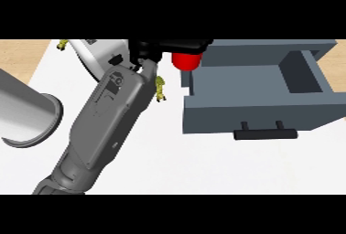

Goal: Pick up the can, place it into the drawer and close the drawer

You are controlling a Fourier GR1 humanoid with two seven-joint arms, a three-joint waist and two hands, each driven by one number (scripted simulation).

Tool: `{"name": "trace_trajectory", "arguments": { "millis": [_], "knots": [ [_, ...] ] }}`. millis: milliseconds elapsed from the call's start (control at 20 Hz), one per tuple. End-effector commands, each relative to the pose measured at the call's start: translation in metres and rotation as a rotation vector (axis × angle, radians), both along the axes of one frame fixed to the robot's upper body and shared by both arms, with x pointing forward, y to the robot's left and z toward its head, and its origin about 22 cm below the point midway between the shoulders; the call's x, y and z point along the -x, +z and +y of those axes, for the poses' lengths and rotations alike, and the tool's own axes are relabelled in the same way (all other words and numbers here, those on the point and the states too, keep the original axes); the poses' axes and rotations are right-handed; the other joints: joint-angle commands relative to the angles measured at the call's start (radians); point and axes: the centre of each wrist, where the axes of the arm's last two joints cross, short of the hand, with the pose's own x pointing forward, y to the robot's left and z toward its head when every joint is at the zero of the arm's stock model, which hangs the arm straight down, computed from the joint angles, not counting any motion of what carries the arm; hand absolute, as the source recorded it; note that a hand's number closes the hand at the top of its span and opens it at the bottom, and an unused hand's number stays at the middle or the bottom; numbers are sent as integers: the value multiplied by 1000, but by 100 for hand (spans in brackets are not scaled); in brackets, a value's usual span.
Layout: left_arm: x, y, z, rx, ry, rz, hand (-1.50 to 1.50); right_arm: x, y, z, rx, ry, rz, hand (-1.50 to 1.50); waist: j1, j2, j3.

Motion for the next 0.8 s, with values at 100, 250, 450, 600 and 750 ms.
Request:
{"name": "trace_trajectory", "arguments": {
  "millis": [100,250,450,600,750],
  "knots": [
    [-11,7,-25,-16,-4,6,150,-13,5,11,-8,5,-6,-150,-6,3,0],
    [-15,21,-36,-26,-23,12,150,-11,20,1,17,-1,-10,-150,-8,3,0],
    [-11,29,-57,-37,12,14,150,-19,10,14,2,13,-9,-150,-13,3,0],
    [-22,23,-53,-36,-13,27,150,-14,23,7,-3,8,-6,-150,-15,4,0],
    [-22,27,-65,-46,2,22,150,-25,12,4,14,30,-11,-150,-33,11,1]
  ]
}}
